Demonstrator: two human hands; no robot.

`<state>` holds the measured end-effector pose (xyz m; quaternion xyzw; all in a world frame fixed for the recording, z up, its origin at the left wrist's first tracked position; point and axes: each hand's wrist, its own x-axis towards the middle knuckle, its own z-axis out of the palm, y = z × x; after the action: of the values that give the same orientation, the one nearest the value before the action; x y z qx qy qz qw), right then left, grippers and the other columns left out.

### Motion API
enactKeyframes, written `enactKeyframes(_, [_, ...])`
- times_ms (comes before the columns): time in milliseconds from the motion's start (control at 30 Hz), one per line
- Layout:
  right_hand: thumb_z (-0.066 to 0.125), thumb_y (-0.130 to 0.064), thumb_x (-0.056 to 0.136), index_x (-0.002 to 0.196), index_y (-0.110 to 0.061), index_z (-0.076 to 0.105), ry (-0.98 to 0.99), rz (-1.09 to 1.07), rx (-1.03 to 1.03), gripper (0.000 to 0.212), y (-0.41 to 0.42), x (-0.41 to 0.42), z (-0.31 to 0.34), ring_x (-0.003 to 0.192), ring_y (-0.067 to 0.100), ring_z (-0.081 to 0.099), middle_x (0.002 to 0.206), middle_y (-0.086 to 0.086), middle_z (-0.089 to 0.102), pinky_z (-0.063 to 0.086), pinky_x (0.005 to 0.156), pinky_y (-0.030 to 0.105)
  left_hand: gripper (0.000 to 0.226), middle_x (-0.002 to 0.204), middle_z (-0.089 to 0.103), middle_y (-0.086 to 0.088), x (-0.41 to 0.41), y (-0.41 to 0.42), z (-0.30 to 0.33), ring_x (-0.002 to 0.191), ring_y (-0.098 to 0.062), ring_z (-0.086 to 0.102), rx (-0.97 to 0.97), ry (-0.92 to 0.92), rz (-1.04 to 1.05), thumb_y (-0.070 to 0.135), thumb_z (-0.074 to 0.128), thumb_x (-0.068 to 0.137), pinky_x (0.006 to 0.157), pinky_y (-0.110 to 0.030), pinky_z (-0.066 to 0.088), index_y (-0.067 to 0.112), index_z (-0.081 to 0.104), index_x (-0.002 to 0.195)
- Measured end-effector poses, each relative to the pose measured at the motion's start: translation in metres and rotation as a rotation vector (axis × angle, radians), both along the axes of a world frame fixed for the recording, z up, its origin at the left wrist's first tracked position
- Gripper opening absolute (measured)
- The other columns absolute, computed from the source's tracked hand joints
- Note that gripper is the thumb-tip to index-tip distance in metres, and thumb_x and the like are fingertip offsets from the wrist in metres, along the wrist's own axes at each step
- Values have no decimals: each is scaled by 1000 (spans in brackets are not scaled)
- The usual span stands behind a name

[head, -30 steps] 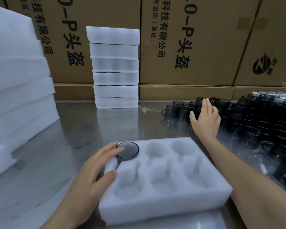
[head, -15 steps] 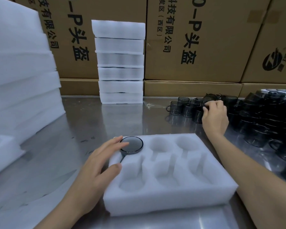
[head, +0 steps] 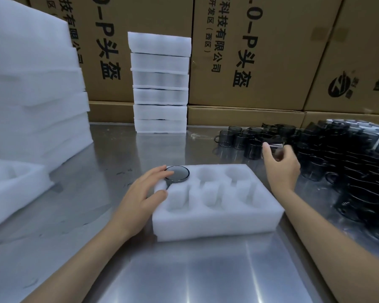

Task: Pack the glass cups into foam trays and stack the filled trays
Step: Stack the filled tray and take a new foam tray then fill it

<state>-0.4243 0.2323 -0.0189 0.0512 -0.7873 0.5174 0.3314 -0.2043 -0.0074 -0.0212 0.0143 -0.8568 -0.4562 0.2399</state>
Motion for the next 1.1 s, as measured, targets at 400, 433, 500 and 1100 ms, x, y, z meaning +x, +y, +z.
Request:
enactKeyframes(400, [67,-10,85,88,-9,69,239,462,564,4,-19,75,65,87,18,57,88,0,67,42,87,27,52,138,43,17,2,1,0,125,4,37,10,1,3,28,45,73,105,-21,28,26,58,124])
enactKeyframes(433, [67,-9,84,89,-8,69,303,472,716,5,-24,78,65,93,22,57,91,0,67,38,98,31,51,138,43,17,2,1,0,125,5,37,11,3,1,28,45,73,103,-19,28,28,58,123])
enactKeyframes(500, [63,-16,89,97,-12,68,300,474,996,11,-32,85,62,113,24,51,104,-3,66,29,109,35,50,137,43,18,2,0,-1,124,6,37,11,7,-3,28,45,73,101,-16,28,29,58,122])
enactKeyframes(1100, [50,-29,96,87,-15,56,110,520,863,18,-52,112,42,98,21,49,85,0,59,24,71,26,53,137,42,18,1,1,-1,125,6,35,-7,6,2,28,44,73,104,-19,27,27,58,124])
